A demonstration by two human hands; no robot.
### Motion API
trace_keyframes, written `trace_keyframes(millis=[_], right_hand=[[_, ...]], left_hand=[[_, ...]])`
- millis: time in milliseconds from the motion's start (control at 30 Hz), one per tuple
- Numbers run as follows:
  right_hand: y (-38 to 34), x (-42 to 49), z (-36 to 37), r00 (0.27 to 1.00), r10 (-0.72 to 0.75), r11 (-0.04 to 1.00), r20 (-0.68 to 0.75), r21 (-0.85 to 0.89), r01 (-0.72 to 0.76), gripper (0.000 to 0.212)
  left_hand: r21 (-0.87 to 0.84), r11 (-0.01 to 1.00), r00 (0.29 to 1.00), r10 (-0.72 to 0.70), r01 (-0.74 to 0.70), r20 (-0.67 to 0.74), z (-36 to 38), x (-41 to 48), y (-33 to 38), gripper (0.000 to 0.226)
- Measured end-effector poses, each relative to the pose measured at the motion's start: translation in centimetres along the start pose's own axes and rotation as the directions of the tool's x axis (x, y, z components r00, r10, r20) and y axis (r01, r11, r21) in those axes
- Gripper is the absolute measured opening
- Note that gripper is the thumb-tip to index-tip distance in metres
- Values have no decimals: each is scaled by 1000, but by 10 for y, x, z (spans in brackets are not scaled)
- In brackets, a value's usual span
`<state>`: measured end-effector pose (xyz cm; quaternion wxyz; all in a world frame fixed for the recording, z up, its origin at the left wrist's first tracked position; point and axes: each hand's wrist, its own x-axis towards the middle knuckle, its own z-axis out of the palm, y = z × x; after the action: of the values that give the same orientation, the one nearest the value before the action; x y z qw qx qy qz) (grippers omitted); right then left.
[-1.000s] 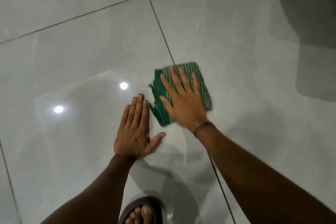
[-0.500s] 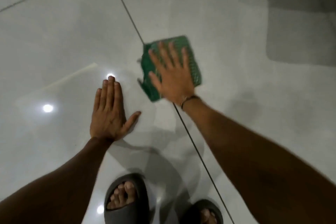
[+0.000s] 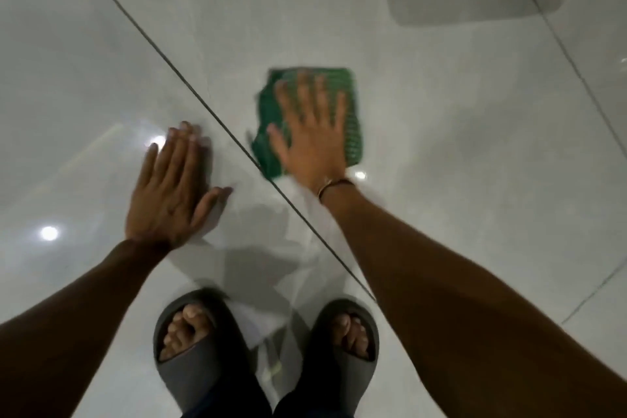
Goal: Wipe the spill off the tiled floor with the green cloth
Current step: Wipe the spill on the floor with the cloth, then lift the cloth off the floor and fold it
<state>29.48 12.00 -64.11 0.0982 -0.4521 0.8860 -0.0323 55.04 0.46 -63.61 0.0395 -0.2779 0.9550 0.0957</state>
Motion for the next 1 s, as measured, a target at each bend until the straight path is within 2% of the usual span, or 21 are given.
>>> trace_keyframes(millis=[33,67,100,167,233,267,333,367,400,467,533,567,633,700,733,767,800,867,900,967,1000], right_hand=[[-11,-38,5,985,-169,986,30,-8,169,75],[-12,-79,7,963,-256,966,80,5,257,78],[-1,-119,9,961,-254,967,112,19,253,79],[44,-183,9,988,-81,997,130,25,78,79],[97,-200,-1,978,144,990,153,-20,-142,78],[115,-189,-6,948,287,958,135,-40,-284,77],[125,-133,-12,831,556,831,15,0,-556,77],[119,-99,-15,779,627,778,-17,44,-626,77],[111,-70,-17,766,643,764,-4,73,-641,78],[89,-37,-16,842,536,839,57,76,-539,80],[60,-45,-11,956,277,959,93,34,-281,78],[43,-62,-9,985,129,991,115,15,-131,77],[17,-109,-10,972,-103,994,210,51,94,77],[12,-152,-14,946,-170,984,276,104,146,78],[15,-168,-19,958,-120,987,260,132,88,79],[18,-177,-23,973,1,988,232,152,-37,82],[21,-179,-26,961,187,960,205,169,-223,83],[27,-172,-37,824,526,794,210,227,-565,77],[30,-165,-45,778,580,734,240,260,-628,66],[35,-145,-66,746,547,660,380,352,-664,40],[36,-136,-80,712,523,587,468,409,-699,31]], left_hand=[[-19,1000,999,24,-23,29,-2,3,14,87],[-42,999,998,28,-26,58,-5,2,26,83],[-63,998,996,6,0,85,-6,0,36,78],[-65,996,988,-58,67,140,-7,-4,47,74],[-62,995,983,-69,81,167,-6,-4,44,73],[-60,996,985,-53,63,166,-6,-5,41,73],[-58,997,987,-35,45,154,-3,-4,37,73],[-60,997,988,-37,46,147,-3,-3,37,73],[-61,997,987,-45,55,156,-2,-4,39,72],[-47,994,980,-85,95,180,-2,-7,48,71],[-41,985,968,-158,169,196,-9,-5,62,71],[-50,973,956,-213,227,203,-14,-2,72,71],[-117,921,917,-345,372,199,-25,1,97,64],[-261,800,840,-493,540,227,-36,3,136,49],[-310,741,803,-530,595,274,-43,2,156,47],[-332,704,777,-536,627,331,-44,3,174,51],[-341,679,755,-530,650,386,-43,3,187,56],[-344,607,688,-533,716,492,-41,7,204,60],[-346,551,641,-538,759,548,-41,12,207,54],[-369,389,532,-519,844,669,-47,24,207,42],[-390,296,489,-498,872,716,-57,28,204,40]])
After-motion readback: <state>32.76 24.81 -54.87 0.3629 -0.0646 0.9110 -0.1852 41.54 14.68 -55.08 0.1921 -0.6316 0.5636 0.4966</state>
